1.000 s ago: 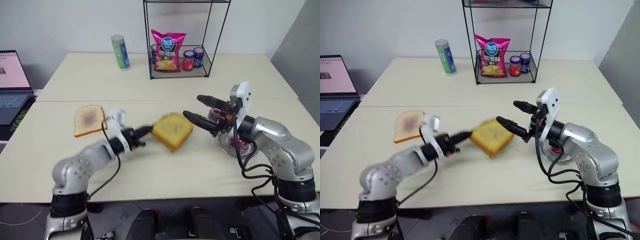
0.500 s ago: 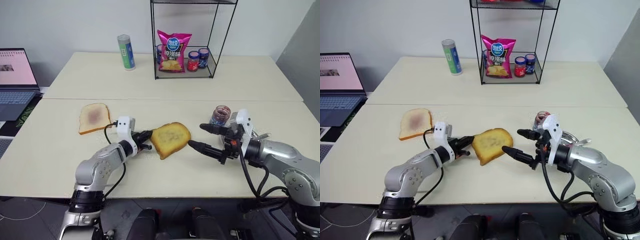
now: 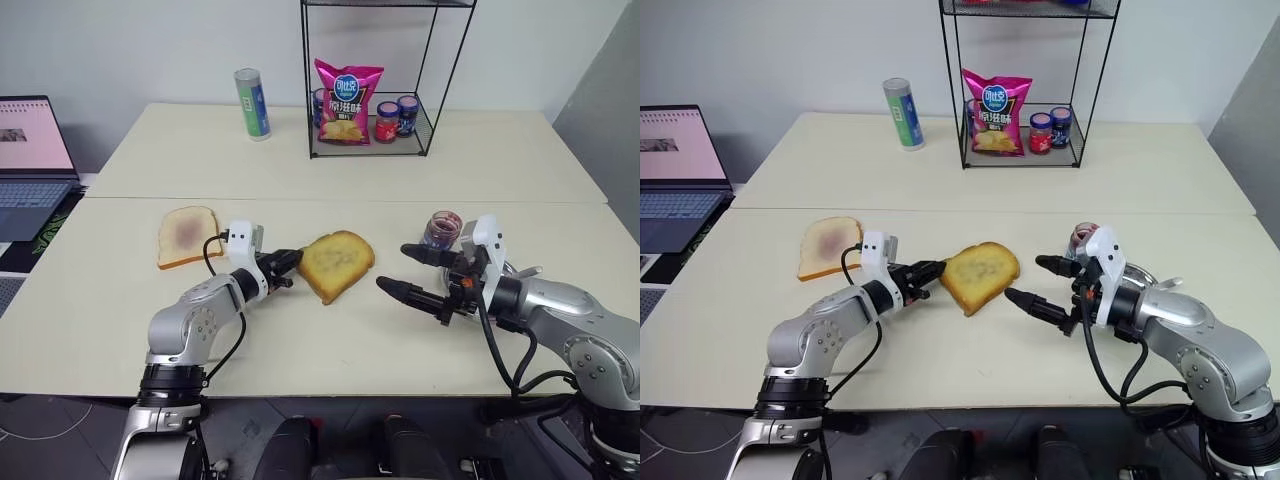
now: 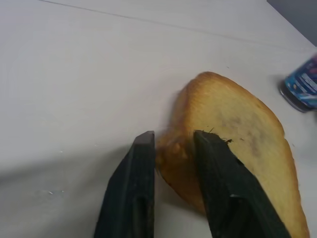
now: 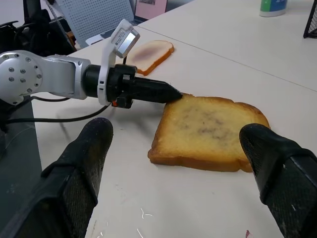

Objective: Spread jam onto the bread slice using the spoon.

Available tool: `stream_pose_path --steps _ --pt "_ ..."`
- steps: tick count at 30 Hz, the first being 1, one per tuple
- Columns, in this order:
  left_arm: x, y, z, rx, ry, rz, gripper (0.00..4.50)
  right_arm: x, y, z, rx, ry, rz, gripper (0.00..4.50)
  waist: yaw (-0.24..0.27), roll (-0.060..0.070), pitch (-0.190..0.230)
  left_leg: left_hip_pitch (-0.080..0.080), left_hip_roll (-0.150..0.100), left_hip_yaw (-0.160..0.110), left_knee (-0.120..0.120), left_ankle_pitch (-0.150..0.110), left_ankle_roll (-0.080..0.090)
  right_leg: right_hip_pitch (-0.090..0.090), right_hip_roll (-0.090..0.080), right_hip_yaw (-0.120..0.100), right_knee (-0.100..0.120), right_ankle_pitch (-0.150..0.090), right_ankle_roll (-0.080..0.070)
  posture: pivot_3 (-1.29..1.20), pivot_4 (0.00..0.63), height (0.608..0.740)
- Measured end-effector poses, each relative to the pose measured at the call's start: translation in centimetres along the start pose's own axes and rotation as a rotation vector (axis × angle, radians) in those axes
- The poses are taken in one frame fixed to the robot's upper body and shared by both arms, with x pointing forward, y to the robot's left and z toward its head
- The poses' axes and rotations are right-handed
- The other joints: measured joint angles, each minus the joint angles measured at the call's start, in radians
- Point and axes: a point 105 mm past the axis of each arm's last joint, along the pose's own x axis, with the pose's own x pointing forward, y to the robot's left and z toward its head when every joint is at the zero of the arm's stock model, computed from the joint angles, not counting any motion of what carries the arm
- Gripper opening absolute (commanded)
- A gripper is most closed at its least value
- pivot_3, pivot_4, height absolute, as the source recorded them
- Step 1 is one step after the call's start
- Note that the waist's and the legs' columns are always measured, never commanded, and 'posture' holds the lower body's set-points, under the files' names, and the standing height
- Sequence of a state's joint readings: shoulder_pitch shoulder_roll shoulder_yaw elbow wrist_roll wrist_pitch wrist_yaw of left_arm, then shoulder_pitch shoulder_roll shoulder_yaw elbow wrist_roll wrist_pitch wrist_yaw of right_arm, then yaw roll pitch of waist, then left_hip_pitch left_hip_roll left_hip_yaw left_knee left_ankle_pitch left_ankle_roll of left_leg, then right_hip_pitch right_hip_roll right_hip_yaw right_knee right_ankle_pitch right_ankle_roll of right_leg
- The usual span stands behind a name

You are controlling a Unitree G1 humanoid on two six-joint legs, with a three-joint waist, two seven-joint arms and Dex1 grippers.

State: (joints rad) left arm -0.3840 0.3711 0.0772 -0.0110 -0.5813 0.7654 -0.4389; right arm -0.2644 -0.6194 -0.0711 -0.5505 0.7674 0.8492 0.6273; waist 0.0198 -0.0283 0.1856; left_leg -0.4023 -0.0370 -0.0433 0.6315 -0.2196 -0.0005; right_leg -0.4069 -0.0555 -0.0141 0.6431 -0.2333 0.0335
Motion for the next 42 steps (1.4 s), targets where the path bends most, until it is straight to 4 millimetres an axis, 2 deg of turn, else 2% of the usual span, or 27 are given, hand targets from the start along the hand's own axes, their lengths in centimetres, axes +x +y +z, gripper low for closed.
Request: stream_pose_path --steps 3,9,13,15,17,19,21,22,24,25,26,30,31,34,38,42 --pt "-0.5 -0.6 -0.7 0.005 0.038 -0.040 2.57 -0.2 -0.3 0.1 0.002 -0.008 -0.012 4.50 0.000 0.000 0.000 0.000 0.000 0.000 0.000 0.000 0.000 0.000 0.000 0.000 0.000 0.000 0.000 0.00 0.150 0.740" --pt "-1.9 -0.4 -1.6 0.023 0.101 -0.051 3.67 -1.0 -0.9 0.2 0.006 -0.018 -0.052 4.50 0.000 0.000 0.000 0.000 0.000 -0.001 0.000 0.000 0.000 0.000 0.000 0.000 0.000 0.000 -0.001 0.00 0.150 0.740" --pt "-3.8 0.4 -1.6 0.054 0.160 -0.063 4.49 -2.9 -2.7 1.0 0.035 -0.059 -0.143 4.50 -0.001 0.000 0.000 0.000 0.000 0.000 0.000 0.000 0.000 0.000 0.000 0.000 0.000 -0.001 -0.002 0.00 0.150 0.740" --pt "-5.1 1.5 -0.8 0.080 0.166 -0.046 4.49 -4.8 -4.5 1.7 0.066 -0.094 -0.248 4.50 0.000 0.000 0.001 0.000 0.000 0.000 -0.001 0.000 0.000 0.000 0.000 0.000 0.000 -0.004 -0.007 0.00 0.150 0.740" --pt "-5.9 2.6 0.5 0.093 0.141 -0.017 4.49 -6.2 -5.5 2.4 0.096 -0.139 -0.312 4.50 0.001 0.000 0.001 0.000 0.001 -0.001 -0.001 0.000 0.000 0.000 0.000 -0.001 0.000 -0.004 -0.007 0.00 0.150 0.740" --pt "-6.3 2.6 1.9 0.128 0.117 -0.032 4.49 -7.9 -6.6 3.1 0.130 -0.189 -0.387 4.50 0.001 0.000 0.001 0.000 0.001 -0.001 -0.001 0.000 0.000 0.000 0.000 -0.001 0.000 -0.004 -0.007 0.00 0.150 0.740" --pt "-6.2 1.1 3.9 0.189 0.070 -0.110 4.49 -10.7 -8.2 3.5 0.164 -0.238 -0.510 4.50 0.007 0.000 0.001 -0.001 0.000 -0.001 -0.001 0.000 0.000 0.000 -0.001 -0.001 -0.001 -0.004 -0.007 0.00 0.150 0.740" --pt "-6.1 0.6 4.3 0.200 0.060 -0.131 4.49 -11.3 -8.5 3.5 0.173 -0.248 -0.536 4.50 0.007 0.000 0.001 -0.001 0.000 -0.001 -0.001 0.000 0.000 0.000 -0.001 -0.001 -0.002 -0.004 -0.007 0.00 0.150 0.740" --pt "-5.6 -1.2 5.9 0.244 0.022 -0.214 4.49 -13.9 -9.3 2.8 0.240 -0.284 -0.637 4.50 0.008 0.000 0.001 -0.003 -0.001 -0.001 -0.001 0.000 0.000 0.000 -0.001 -0.001 -0.002 -0.004 -0.007 0.00 0.150 0.740" --pt "-5.3 -1.9 6.5 0.267 0.010 -0.240 4.49 -15.0 -9.5 2.2 0.278 -0.296 -0.673 4.50 0.009 0.000 0.001 -0.003 -0.001 -0.001 -0.001 0.000 0.000 0.000 -0.001 -0.001 -0.002 -0.004 -0.006 0.00 0.150 0.740" --pt "-4.6 -3.7 7.5 0.318 -0.011 -0.309 4.49 -16.8 -9.9 0.6 0.359 -0.303 -0.739 4.50 0.007 0.000 0.001 -0.003 -0.001 -0.001 -0.001 0.000 0.000 0.000 -0.001 -0.001 -0.002 -0.001 -0.001 0.00 0.150 0.740" --pt "-3.7 -7.1 7.5 0.416 0.007 -0.459 4.49 -18.3 -10.2 -2.5 0.488 -0.292 -0.815 4.50 -0.007 0.001 0.001 0.000 0.000 0.003 -0.002 0.000 0.000 0.000 0.000 0.002 0.000 -0.002 0.000 0.00 0.150 0.740" --pt "-3.3 -8.6 7.0 0.481 0.033 -0.531 4.49 -18.6 -10.4 -3.7 0.544 -0.302 -0.839 4.50 -0.011 0.001 0.001 0.000 0.000 0.003 -0.001 0.000 0.001 0.000 0.000 0.002 0.000 -0.002 -0.001 0.00 0.150 0.740" --pt "-2.0 -11.4 5.0 0.691 0.088 -0.653 4.49 -18.1 -10.9 -6.1 0.681 -0.326 -0.837 4.50 -0.020 0.003 0.000 0.003 0.000 0.006 -0.001 0.000 0.001 0.001 0.001 0.005 0.001 -0.004 -0.006 0.00 0.150 0.740" --pt "-0.5 -13.3 2.8 0.756 0.079 -0.734 4.49 -17.1 -12.2 -7.5 0.801 -0.358 -0.822 4.50 -0.024 0.006 0.001 0.002 0.001 0.008 -0.001 0.000 0.001 0.001 0.001 0.005 0.001 -0.003 -0.005 0.00 0.150 0.740" --pt "-0.2 -14.0 2.7 0.742 0.042 -0.746 4.49 -15.8 -13.4 -7.9 0.874 -0.384 -0.781 4.50 -0.023 0.006 0.001 0.002 0.001 0.007 -0.001 0.000 0.001 0.000 0.002 0.004 0.000 0.000 0.001 0.00 0.150 0.740"
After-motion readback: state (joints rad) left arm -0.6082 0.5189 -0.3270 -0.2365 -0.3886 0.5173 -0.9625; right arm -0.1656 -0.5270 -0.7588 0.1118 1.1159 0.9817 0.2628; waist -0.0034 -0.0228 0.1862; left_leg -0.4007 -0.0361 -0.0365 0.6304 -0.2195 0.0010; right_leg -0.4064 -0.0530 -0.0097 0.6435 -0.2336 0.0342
